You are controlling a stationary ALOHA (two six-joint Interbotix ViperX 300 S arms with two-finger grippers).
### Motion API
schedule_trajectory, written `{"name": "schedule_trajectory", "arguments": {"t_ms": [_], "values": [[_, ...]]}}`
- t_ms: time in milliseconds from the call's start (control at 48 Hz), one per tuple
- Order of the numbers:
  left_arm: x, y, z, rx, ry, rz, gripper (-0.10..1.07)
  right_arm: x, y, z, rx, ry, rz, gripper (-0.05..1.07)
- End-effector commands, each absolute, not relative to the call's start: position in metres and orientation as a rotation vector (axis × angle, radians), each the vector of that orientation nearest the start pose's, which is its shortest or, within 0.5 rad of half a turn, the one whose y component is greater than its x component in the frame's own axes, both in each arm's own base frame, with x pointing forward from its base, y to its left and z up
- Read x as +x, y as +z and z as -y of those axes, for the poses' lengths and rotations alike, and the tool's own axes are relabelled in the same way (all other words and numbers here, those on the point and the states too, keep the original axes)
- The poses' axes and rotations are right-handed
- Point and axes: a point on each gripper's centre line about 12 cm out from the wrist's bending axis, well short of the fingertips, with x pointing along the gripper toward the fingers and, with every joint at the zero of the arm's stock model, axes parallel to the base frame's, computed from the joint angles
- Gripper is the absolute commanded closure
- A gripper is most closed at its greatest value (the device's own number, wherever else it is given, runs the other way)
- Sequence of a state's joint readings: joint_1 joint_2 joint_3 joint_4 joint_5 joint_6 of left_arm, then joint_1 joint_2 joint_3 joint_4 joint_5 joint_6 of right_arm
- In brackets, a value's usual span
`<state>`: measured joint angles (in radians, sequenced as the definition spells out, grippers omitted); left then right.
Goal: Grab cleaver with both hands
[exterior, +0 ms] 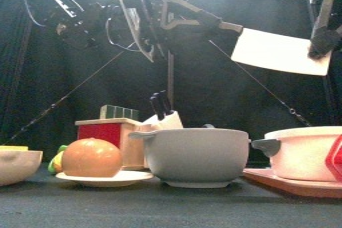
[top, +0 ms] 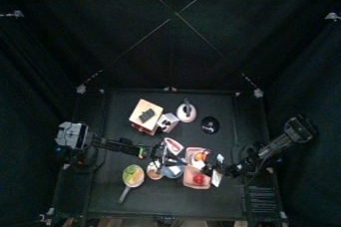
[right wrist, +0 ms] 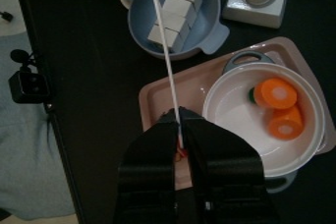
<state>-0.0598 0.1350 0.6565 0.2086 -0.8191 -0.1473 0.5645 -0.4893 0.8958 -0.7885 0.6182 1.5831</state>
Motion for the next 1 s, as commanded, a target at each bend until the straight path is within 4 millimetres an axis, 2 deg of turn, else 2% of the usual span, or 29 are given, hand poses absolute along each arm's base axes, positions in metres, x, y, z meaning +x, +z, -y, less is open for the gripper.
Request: {"name": "schedule_trajectory", "arguments": {"t_ms": [0, 104, 438, 979], "values": [[0.429, 0.211, 0.045, -0.006, -0.215, 0.042, 0.43, 0.240, 0.226, -0.101, 0.464, -0.191, -0.742, 0.70], [0.430, 0.202, 0.051, -0.007, -0.229, 0.021, 0.43, 0.238, 0.225, -0.104, 0.463, -0.178, -0.750, 0.75], [0.430, 0.171, 0.070, -0.006, -0.271, -0.058, 0.43, 0.233, 0.211, -0.103, 0.472, -0.198, -0.795, 0.75], [0.428, 0.158, 0.076, 0.005, -0.281, -0.132, 0.43, 0.229, 0.203, -0.101, 0.476, -0.201, -0.813, 0.75]]}}
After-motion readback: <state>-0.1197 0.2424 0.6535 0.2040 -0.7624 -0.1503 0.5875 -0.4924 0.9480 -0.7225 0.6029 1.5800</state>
